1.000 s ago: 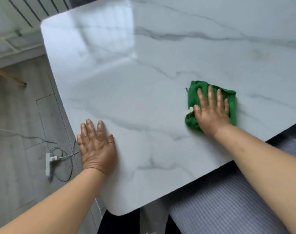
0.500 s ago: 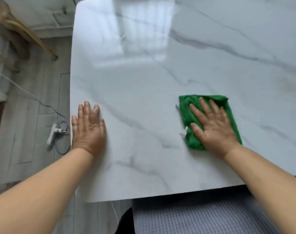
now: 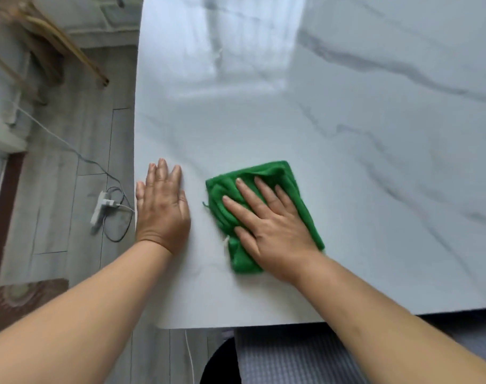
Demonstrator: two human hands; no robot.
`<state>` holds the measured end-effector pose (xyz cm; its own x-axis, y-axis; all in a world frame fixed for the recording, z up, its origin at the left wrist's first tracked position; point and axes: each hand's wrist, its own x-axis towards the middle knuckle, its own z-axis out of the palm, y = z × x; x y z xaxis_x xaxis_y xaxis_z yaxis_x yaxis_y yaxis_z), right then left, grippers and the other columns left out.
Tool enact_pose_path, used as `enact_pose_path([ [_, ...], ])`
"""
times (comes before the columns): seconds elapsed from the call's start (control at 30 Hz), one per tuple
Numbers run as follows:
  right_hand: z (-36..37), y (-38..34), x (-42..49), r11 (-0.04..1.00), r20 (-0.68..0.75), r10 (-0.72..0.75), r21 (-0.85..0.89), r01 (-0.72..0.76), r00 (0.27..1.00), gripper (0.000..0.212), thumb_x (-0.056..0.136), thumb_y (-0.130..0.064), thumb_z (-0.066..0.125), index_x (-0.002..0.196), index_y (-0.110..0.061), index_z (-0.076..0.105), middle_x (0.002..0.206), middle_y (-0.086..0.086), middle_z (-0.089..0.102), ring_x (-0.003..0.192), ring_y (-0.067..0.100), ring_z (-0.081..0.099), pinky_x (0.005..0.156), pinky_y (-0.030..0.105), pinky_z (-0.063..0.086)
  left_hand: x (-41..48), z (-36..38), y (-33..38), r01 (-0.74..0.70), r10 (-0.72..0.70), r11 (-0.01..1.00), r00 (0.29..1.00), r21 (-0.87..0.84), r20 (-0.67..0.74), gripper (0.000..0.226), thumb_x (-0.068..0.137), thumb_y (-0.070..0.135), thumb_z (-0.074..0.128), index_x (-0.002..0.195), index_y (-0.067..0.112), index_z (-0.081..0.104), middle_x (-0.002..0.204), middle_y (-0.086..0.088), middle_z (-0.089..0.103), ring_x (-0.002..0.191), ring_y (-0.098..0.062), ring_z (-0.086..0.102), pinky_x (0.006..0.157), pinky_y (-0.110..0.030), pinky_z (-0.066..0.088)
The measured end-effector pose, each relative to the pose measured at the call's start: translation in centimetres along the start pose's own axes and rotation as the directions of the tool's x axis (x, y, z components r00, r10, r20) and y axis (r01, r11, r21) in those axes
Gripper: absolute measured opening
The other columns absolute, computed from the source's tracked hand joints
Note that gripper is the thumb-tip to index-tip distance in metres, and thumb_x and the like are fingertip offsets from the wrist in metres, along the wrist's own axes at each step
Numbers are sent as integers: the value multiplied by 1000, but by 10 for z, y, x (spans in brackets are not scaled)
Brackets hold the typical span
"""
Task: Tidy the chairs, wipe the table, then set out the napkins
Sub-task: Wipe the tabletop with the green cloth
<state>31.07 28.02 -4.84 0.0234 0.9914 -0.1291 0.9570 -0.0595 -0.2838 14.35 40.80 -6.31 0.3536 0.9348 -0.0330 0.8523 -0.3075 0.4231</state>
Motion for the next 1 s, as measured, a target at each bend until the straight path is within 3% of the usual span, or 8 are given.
enact_pose_path([
  [0.13,-28,91,-43,974,-7,204,-99,-204,979,61,90,-55,25,148,-36,21,160,-1,16,147,27,14,118,45,9,1,5,-1,-2,2,1000,1000,15,-9,50,97,10,37,147,11,33,159,-12,16,148,-26,6,117,-41,-5],
  [0.23,-45,132,11,865,-78,492,-70,-497,867,63,94,-56,21,152,-33,13,163,3,5,148,26,1,119,46,1,2,9,-5,-11,12,1000,1000,21,-11,53,95,15,29,148,11,30,159,-12,13,148,-27,4,116,-40,-8],
  [0.33,-43,121,85,826,-113,555,-39,-562,824,62,98,-55,21,153,-33,5,163,1,-5,148,26,-9,118,48,-6,4,8,-6,-20,19,998,999,-57,-31,54,94,5,37,148,10,29,159,-10,16,148,-24,5,116,-39,-7],
  [0.43,-25,62,141,913,-76,392,-89,-398,917,62,96,-58,20,152,-37,3,162,-1,-7,148,27,-11,117,48,-8,1,-4,-8,-5,-26,934,996,-358,-82,55,92,-4,37,146,7,30,155,-9,29,146,-21,18,120,-37,4],
  [0.5,-13,16,158,960,-37,250,-118,-253,968,62,95,-60,20,151,-40,3,162,-2,-7,148,27,-10,116,47,-8,2,-20,-7,54,-148,725,986,-687,-78,50,95,-6,33,144,3,30,151,-12,33,141,-19,29,118,-31,19],
  [0.57,1,-30,157,987,0,113,-115,-112,994,62,94,-62,19,150,-43,3,162,-4,-6,148,26,-10,116,47,-8,7,-41,-17,87,-319,589,939,-804,-132,44,98,-1,32,142,2,33,145,-12,39,132,-12,38,111,-19,28],
  [0.73,25,-106,104,978,105,-174,-97,184,979,66,90,-68,15,150,-44,2,162,-6,-7,148,24,-12,115,44,-14,10,-82,-55,177,-507,707,802,-684,-316,39,98,9,35,136,6,43,136,-11,46,114,-5,41,93,-8,28],
  [1.0,37,-116,-9,914,227,-370,-82,396,901,90,77,-83,27,151,-39,5,162,-2,-8,146,23,-20,115,43,-19,-45,-70,-38,290,-450,813,863,-505,-228,36,98,11,35,130,3,49,137,-17,44,126,-25,43,108,-32,31],
])
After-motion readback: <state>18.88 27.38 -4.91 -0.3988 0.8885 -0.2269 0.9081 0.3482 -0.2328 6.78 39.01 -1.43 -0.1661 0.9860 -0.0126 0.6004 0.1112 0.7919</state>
